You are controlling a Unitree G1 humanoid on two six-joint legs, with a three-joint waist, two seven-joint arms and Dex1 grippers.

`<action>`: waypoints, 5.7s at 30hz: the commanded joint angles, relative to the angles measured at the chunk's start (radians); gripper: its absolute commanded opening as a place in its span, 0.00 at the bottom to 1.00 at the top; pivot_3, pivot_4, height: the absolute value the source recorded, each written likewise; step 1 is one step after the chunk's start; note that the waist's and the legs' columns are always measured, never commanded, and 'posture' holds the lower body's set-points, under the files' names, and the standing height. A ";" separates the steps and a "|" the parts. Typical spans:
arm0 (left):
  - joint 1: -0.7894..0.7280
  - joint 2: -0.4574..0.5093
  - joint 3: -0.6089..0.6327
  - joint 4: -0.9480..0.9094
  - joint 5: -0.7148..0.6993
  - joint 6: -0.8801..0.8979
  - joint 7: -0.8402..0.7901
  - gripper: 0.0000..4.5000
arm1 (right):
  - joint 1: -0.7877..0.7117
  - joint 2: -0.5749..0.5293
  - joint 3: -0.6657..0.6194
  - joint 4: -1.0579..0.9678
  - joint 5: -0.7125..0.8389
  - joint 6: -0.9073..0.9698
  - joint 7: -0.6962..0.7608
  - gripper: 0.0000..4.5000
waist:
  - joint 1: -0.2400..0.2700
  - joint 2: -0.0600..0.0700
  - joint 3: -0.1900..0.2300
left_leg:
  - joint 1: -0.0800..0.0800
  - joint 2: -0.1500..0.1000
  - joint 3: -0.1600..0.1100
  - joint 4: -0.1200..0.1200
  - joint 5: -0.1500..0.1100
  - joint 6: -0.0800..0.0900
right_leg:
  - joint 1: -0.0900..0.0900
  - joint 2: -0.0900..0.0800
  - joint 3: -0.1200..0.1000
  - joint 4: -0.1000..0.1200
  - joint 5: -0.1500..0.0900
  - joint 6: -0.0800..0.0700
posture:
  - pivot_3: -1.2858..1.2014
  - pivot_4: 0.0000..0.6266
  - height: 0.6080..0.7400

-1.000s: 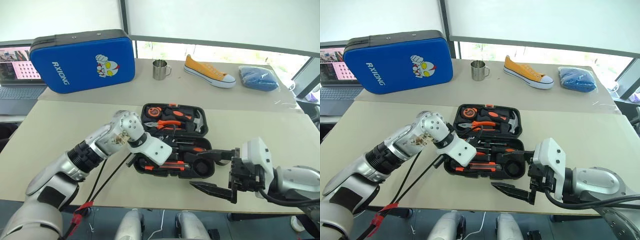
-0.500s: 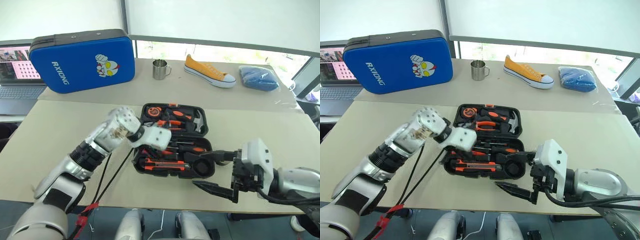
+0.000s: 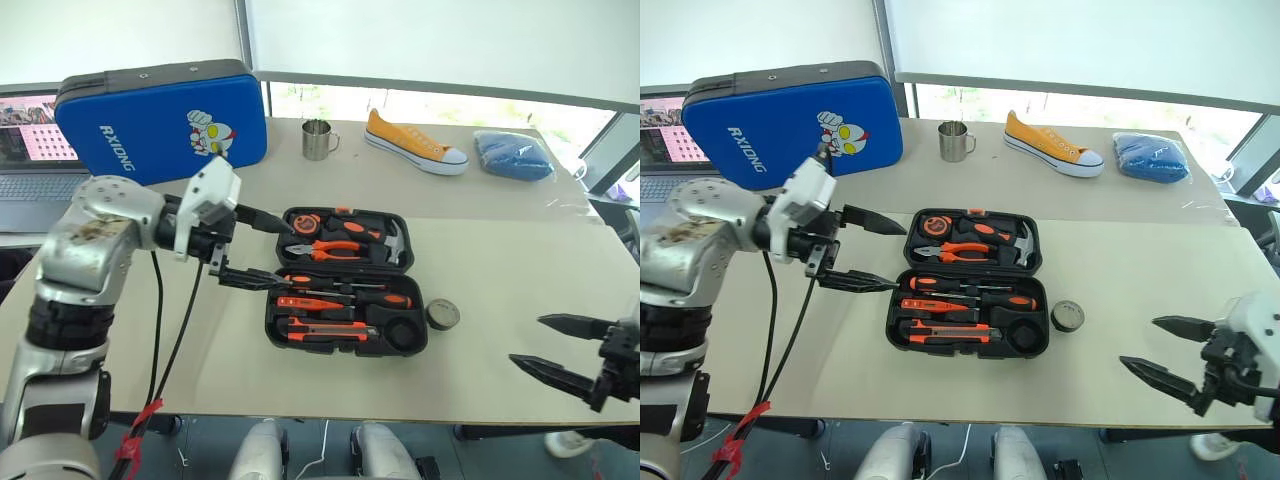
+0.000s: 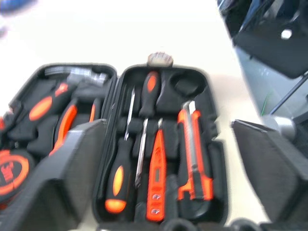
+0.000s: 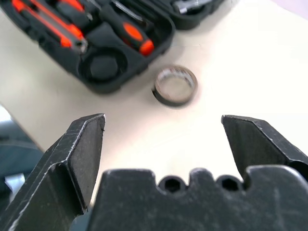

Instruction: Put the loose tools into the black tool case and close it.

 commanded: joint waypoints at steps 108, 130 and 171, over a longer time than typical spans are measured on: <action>0.300 -0.078 -0.201 0.190 0.395 -0.338 0.524 0.01 | -0.806 0.222 0.850 0.362 -0.429 -0.069 -0.208 0.00 | -0.004 0.001 0.004 | -0.006 -0.001 0.010 -0.004 0.000 0.000 | -0.010 -0.001 0.001 0.002 0.000 -0.001 | 0.52 0.24 0.99; 0.504 0.016 -0.189 -0.089 0.286 -0.276 0.340 0.01 | -0.588 0.151 0.840 0.132 -0.416 -0.140 -0.087 0.00 | 0.000 0.001 0.003 | -0.012 0.000 0.008 -0.005 0.000 0.000 | -0.018 -0.001 0.001 0.003 0.000 -0.002 | 0.52 0.24 0.99; 0.003 -0.169 -0.024 0.304 0.035 0.539 0.685 0.92 | -1.115 0.310 0.788 0.554 -0.202 0.418 -0.220 0.66 | -0.018 0.001 0.004 | -0.012 -0.001 0.004 -0.005 0.001 -0.001 | -0.019 -0.001 0.001 0.006 0.000 -0.002 | 0.52 0.24 0.99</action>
